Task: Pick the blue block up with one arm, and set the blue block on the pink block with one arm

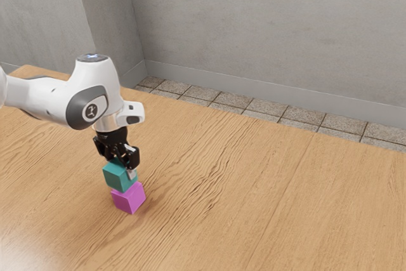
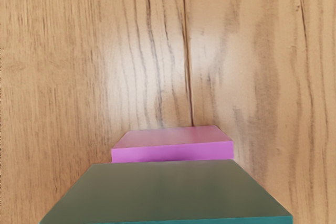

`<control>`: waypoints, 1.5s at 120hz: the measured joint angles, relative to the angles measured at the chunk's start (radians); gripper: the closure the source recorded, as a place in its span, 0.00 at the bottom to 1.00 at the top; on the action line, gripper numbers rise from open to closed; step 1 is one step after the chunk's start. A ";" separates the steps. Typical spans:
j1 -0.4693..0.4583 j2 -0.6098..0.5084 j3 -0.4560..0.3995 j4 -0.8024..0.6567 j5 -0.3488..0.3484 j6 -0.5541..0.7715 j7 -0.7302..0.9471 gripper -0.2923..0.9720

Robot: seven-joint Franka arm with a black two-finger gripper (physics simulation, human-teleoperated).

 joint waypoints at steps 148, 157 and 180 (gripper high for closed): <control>0.048 0.001 -0.002 -0.008 -0.007 0.009 -0.069 0.48; 0.043 0.001 -0.002 -0.008 -0.007 0.009 -0.071 0.48; 0.025 0.001 -0.002 -0.008 -0.007 0.008 -0.074 0.48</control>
